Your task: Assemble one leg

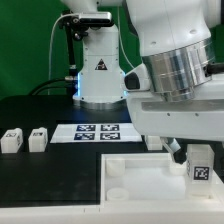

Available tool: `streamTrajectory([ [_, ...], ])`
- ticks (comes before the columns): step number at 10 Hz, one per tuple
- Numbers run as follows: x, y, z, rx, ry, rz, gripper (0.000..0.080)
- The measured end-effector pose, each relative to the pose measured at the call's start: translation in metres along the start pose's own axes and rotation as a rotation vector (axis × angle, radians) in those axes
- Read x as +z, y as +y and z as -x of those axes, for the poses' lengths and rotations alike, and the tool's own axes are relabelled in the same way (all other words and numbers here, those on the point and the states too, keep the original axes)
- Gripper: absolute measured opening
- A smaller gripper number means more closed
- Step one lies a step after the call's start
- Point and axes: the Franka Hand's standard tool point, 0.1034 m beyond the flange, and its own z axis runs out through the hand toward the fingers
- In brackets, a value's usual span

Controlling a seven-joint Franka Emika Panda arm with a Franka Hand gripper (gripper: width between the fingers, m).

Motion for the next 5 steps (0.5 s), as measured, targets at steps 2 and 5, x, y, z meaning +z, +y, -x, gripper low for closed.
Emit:
streamTrajectory([
  [2,-0.0007,-0.0008,-0.0006,-0.347,0.033,0.061,0.0649],
  [5,0.001,0.0002,-0.0019,-0.46,0.031,0.063,0.0536],
])
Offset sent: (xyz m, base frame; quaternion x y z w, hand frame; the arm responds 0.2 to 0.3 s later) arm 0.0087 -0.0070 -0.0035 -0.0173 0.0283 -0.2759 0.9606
